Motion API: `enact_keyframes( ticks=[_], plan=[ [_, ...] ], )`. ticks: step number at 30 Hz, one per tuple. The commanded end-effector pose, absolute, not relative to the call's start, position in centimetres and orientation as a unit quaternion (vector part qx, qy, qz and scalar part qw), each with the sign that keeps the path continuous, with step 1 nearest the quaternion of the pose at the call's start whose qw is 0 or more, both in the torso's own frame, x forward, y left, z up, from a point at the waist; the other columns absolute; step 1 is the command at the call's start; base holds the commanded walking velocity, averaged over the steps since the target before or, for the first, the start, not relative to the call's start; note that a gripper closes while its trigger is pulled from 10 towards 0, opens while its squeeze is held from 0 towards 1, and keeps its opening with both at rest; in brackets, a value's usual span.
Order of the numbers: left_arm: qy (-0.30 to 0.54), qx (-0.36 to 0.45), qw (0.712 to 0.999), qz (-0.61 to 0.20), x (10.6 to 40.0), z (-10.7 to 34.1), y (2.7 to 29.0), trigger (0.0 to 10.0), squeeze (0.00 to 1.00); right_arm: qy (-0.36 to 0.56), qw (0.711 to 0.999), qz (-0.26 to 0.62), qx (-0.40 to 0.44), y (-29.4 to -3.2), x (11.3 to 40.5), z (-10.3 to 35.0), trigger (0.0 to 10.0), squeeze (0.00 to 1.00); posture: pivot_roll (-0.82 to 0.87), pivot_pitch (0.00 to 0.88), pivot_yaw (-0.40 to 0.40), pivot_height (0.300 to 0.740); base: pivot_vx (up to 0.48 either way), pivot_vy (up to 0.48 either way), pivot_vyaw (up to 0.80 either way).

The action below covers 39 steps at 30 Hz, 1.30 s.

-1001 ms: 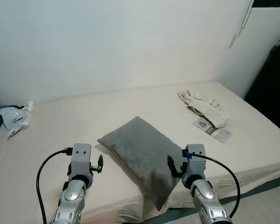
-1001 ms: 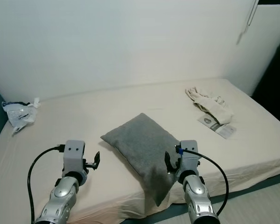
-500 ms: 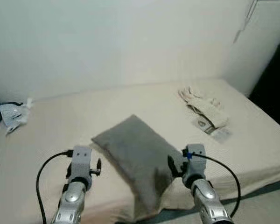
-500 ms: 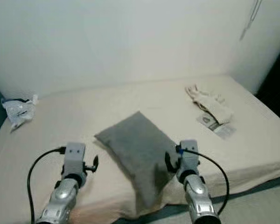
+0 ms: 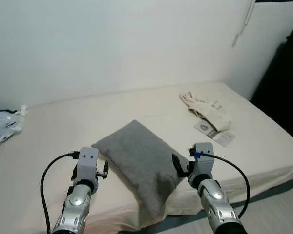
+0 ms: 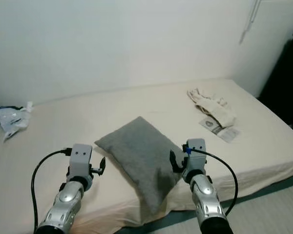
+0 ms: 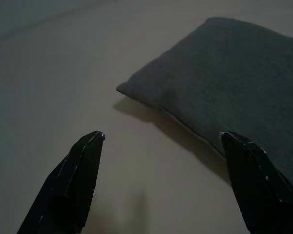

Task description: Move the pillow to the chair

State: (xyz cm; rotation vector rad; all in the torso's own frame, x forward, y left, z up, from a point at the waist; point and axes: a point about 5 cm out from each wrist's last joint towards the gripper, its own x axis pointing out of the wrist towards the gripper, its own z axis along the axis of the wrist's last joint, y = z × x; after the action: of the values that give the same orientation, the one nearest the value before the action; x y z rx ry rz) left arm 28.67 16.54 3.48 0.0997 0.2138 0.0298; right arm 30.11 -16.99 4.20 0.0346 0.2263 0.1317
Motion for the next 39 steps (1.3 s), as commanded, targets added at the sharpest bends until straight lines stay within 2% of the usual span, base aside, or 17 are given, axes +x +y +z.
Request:
enact_keyframes(
  ticks=[1,26,39],
  plan=[
    [0.108,0.05,0.993,0.009,29.0,3.6,16.4,10.0,0.0,0.111,0.991,0.069,0.023,-16.7,30.1,4.1,10.0,0.0,-0.02,0.047,-0.002,0.72,0.0,0.0,0.0],
    [0.113,0.029,0.993,0.02,30.1,3.9,17.0,10.0,0.0,0.094,0.993,0.073,0.017,-17.2,31.2,5.0,10.0,0.0,-0.02,0.051,0.002,0.595,0.0,0.0,0.0],
    [0.097,0.046,0.994,0.003,30.1,4.3,16.1,10.0,0.0,0.077,0.994,0.074,0.026,-17.4,31.2,5.4,10.0,0.0,-0.01,0.068,0.007,0.595,0.0,0.0,0.0]
  ],
)
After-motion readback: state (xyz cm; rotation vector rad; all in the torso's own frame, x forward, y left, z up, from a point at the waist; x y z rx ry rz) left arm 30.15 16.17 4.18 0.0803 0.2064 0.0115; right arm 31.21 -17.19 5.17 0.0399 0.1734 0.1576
